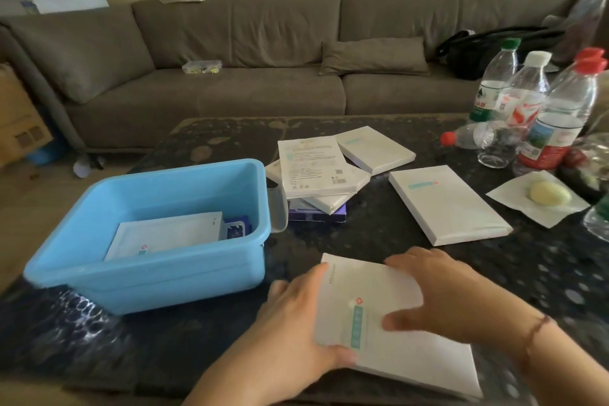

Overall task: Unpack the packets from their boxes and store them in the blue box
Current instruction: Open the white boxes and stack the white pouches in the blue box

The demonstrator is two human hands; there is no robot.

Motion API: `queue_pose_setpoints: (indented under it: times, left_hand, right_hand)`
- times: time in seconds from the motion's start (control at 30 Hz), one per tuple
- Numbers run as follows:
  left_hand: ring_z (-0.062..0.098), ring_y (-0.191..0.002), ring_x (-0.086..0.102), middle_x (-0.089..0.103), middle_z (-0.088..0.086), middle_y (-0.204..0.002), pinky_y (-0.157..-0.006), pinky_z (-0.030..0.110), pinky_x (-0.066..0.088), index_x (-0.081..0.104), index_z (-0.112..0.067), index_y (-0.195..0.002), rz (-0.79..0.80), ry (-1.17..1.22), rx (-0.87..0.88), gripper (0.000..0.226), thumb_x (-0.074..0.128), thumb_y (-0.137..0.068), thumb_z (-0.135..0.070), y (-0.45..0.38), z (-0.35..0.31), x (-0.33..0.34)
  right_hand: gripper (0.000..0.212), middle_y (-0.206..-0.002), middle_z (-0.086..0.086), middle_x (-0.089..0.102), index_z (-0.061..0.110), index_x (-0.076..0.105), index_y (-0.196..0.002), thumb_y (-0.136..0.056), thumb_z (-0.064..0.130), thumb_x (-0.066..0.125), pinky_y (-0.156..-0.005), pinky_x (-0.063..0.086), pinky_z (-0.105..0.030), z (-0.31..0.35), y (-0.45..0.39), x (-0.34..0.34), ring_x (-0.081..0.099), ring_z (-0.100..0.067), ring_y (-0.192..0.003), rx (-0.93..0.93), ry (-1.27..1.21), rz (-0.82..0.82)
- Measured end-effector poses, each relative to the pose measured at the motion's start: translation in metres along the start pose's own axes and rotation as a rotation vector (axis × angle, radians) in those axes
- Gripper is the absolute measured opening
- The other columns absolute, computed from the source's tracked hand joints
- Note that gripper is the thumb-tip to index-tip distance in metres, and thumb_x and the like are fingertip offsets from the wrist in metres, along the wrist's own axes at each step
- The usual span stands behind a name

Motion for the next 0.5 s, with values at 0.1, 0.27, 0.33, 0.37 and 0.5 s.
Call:
queue_pose_setpoints:
  times: [0.1, 0.27, 0.33, 0.37, 0.5]
  left_hand:
    - [-0.002, -0.123, 0.030, 0.026, -0.045, -0.101, -0.103, 0.023, 0.031, 0.014, -0.068, -0.127, 0.009, 0.057, 0.030, 0.085, 0.077, -0.079, -0.038, 0.002, -0.005, 0.001]
    - [-0.005, -0.138, 0.027, 0.027, -0.032, -0.146, -0.116, 0.031, 0.032, 0.015, -0.066, -0.135, -0.139, 0.136, 0.007, 0.083, 0.074, -0.084, -0.035, -0.005, 0.002, 0.009]
    - [-0.013, -0.139, 0.015, 0.015, -0.033, -0.151, -0.118, 0.020, 0.023, 0.021, -0.053, -0.143, -0.355, 0.066, 0.052, 0.075, 0.069, -0.086, -0.042, -0.009, -0.001, 0.013]
    - [-0.021, -0.134, 0.011, 0.015, -0.036, -0.148, -0.111, 0.007, 0.018, 0.028, -0.050, -0.141, -0.477, 0.032, 0.108, 0.067, 0.067, -0.086, -0.045, -0.008, -0.005, 0.014]
    - [-0.012, -0.131, 0.032, 0.036, -0.037, -0.141, -0.098, 0.002, 0.032, 0.050, -0.047, -0.128, -0.675, 0.039, 0.369, 0.053, 0.058, -0.079, -0.065, -0.003, -0.023, 0.021]
  right_hand:
    - [0.072, -0.121, 0.017, 0.048, 0.045, 0.045, -0.127, -0.065, 0.070, 0.073, -0.094, 0.043, -0.023, -0.003, -0.001, 0.004, 0.045, -0.006, -0.116, 0.024, -0.115, -0.011]
    - [0.047, -0.096, 0.016, 0.061, 0.035, 0.057, -0.094, -0.063, 0.064, 0.078, -0.065, 0.048, -0.017, -0.021, 0.004, -0.008, 0.061, -0.001, -0.084, 0.098, -0.269, -0.076]
    - [0.036, -0.093, 0.012, 0.068, 0.033, 0.061, -0.094, -0.070, 0.054, 0.078, -0.061, 0.053, -0.020, -0.031, 0.009, -0.020, 0.067, -0.005, -0.076, 0.136, -0.433, -0.165]
    - [0.031, -0.090, 0.009, 0.072, 0.032, 0.062, -0.094, -0.073, 0.048, 0.078, -0.061, 0.056, -0.026, -0.035, 0.013, -0.027, 0.070, -0.009, -0.071, 0.142, -0.562, -0.199]
    - [0.021, -0.075, 0.002, 0.077, 0.022, 0.062, -0.096, -0.081, 0.024, 0.077, -0.060, 0.056, -0.033, -0.024, 0.032, -0.030, 0.073, -0.019, -0.061, -0.003, -1.043, -0.470]
Point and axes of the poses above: each hand's wrist, its own y-axis away from the middle knuckle, its own x-axis out of the palm, z = x × y, the point moved 1 cm from there along -y, towards the middle knuckle
